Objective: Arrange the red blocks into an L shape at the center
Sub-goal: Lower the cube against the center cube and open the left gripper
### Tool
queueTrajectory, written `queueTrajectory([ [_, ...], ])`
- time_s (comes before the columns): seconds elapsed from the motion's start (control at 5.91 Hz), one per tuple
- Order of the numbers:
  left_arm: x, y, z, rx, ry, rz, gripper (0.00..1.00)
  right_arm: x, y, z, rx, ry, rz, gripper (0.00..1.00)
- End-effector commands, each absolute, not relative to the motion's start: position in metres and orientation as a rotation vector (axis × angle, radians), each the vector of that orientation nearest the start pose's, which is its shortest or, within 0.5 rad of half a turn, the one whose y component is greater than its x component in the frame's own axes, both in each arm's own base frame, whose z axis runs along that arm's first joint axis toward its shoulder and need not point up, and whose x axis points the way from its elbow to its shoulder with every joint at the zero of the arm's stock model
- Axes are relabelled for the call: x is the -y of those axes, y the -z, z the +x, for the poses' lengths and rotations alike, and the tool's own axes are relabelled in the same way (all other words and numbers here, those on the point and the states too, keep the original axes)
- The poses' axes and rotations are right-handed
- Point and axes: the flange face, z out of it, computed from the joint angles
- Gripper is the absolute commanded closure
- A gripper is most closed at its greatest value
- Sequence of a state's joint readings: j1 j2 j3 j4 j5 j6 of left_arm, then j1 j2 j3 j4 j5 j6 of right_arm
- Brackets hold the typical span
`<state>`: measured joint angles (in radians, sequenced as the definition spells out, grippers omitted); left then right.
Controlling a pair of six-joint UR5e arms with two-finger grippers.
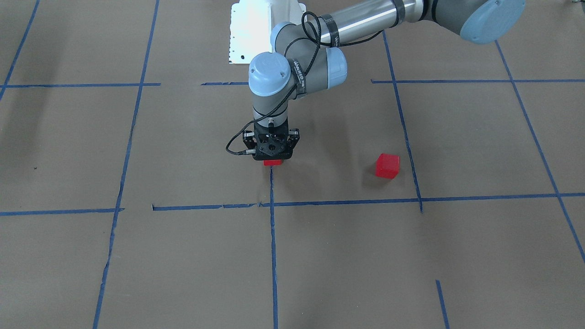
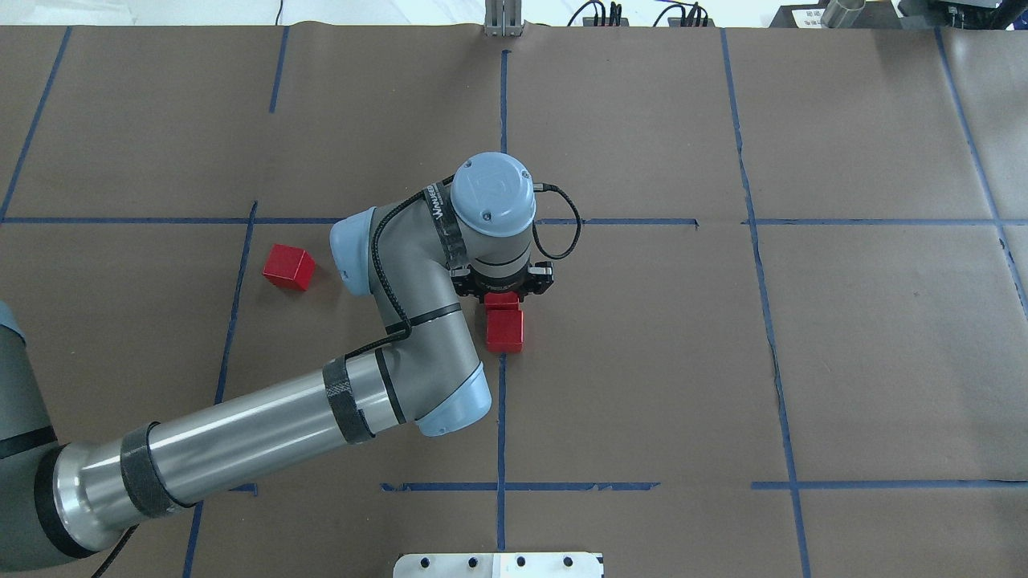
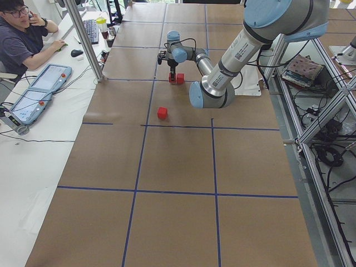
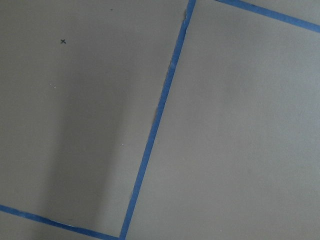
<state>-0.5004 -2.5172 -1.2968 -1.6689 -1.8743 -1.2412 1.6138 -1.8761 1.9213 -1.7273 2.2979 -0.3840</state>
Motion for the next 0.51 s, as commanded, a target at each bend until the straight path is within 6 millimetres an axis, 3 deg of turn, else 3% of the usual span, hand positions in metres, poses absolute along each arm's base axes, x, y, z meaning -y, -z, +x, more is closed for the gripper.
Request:
queueTrajectory([
  [0.0,0.4562,-0.1631,0.6517,-0.820,0.026,0.037,0.87,0.3513,-0.6377,0.0823,0.736,0.284,0.046,0.00],
  [0.34,0.4493,-0.1631,0.6566,-0.819,0.018,0.034,0.87,0.3517,-0.6393,0.0822,0.738,0.283,0.043,0.00],
])
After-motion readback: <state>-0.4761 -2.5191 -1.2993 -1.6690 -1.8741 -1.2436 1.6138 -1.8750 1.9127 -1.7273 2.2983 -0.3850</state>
